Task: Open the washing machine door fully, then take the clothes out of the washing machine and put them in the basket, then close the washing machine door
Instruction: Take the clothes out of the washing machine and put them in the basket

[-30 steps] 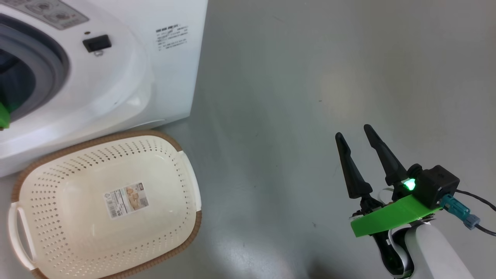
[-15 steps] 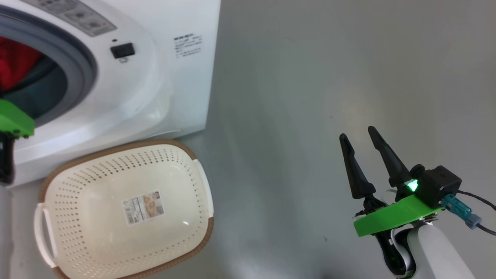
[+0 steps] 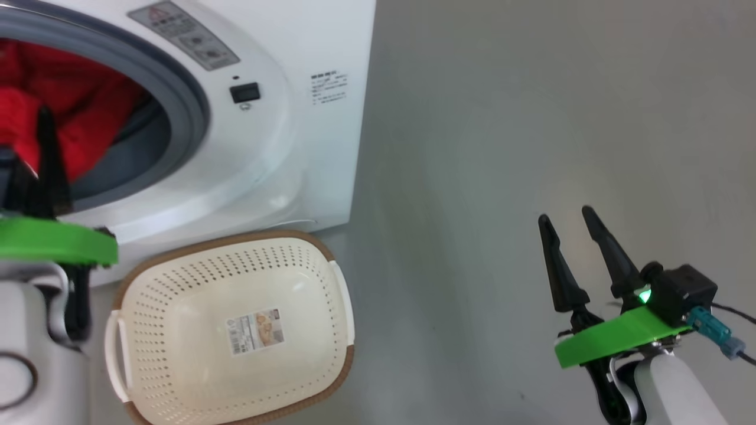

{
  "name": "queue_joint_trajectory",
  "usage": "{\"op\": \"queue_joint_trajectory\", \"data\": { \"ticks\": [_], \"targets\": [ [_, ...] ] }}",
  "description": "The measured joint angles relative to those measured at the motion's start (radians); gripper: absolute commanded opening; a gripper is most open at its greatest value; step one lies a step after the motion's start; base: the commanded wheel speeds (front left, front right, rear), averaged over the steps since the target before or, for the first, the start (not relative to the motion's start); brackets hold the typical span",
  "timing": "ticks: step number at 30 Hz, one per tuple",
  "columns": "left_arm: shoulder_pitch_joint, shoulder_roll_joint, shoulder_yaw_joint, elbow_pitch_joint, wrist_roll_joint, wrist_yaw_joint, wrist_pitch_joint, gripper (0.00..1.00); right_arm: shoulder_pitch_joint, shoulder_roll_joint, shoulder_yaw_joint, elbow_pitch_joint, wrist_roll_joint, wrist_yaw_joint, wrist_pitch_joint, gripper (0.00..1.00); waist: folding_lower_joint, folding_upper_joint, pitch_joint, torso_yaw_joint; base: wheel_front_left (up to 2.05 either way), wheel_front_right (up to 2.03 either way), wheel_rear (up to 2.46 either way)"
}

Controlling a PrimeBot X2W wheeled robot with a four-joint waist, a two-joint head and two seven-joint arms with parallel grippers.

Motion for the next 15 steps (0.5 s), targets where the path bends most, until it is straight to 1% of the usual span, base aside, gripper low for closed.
{"op": "queue_joint_trajectory", "data": {
  "ticks": [12, 15],
  "targets": [
    [0.210, -0.061, 0.012, -0.248, -0.004, 0.000, 0.000, 0.00, 0.050, 0.000, -0.038, 0.000, -0.002, 0.000, 0.000, 1.00, 0.0000, 0.0000, -0.064, 0.054, 0.00, 0.00, 0.00],
    [0.255, -0.068, 0.017, -0.315, -0.004, 0.000, 0.000, 0.00, 0.059, 0.000, -0.048, 0.000, -0.002, 0.000, 0.000, 1.00, 0.0000, 0.0000, -0.076, 0.062, 0.00, 0.00, 0.00]
  ]
}}
